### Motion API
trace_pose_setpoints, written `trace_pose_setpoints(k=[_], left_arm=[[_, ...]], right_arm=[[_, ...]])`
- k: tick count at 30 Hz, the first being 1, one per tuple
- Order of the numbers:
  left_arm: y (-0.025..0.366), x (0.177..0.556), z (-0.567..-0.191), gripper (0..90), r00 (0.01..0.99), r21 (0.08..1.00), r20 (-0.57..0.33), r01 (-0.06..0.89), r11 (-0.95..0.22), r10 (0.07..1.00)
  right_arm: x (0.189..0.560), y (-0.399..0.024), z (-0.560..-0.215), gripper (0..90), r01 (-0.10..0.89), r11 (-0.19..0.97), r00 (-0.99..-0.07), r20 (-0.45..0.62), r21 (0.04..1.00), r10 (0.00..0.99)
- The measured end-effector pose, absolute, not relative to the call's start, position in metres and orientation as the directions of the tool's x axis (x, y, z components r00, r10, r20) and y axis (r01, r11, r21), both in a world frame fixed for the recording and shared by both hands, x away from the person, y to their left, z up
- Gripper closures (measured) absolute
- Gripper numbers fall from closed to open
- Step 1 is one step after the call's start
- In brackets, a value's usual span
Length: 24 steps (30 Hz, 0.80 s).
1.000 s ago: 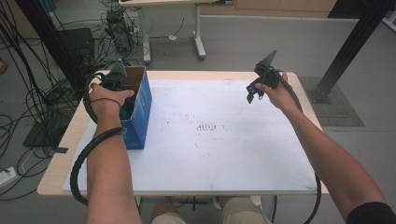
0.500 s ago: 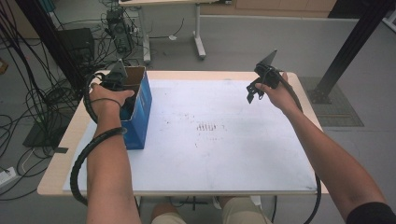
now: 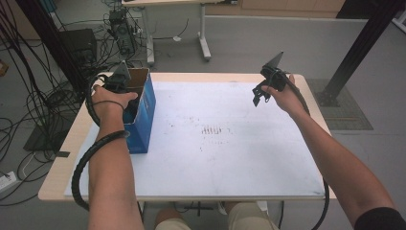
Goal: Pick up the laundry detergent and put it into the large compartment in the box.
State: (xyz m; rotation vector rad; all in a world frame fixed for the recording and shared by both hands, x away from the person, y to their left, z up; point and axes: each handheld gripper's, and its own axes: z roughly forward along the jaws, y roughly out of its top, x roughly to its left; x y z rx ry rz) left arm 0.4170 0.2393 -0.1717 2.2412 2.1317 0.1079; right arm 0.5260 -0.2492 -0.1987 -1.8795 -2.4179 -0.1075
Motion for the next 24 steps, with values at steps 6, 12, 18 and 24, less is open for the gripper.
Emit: trace_pose_setpoints(k=[6, 12, 18, 24], left_arm=[[0.2392, 0.4168, -0.1722, 37.6, 0.048, 0.083, 0.018, 0.995, -0.049, 0.999], [0.2394, 0.4173, -0.1728, 37.6, 0.048, 0.082, 0.015, 0.995, -0.049, 0.999], [0.2402, 0.4176, -0.1728, 37.5, 0.05, 0.082, 0.015, 0.995, -0.051, 0.999], [0.2398, 0.4185, -0.1727, 37.5, 0.053, 0.079, 0.017, 0.995, -0.054, 0.998]], right_arm=[[0.5258, -0.2491, -0.1987, 7.1, 0.969, 0.247, -0.247, 0.102, 0.008, 0.964], [0.5253, -0.2498, -0.1982, 7.1, 0.969, 0.245, -0.245, 0.103, 0.01, 0.964], [0.5254, -0.2503, -0.1982, 7.1, 0.97, 0.244, -0.244, 0.103, 0.009, 0.964], [0.5254, -0.2501, -0.1982, 7.1, 0.97, 0.245, -0.244, 0.102, 0.009, 0.964]])
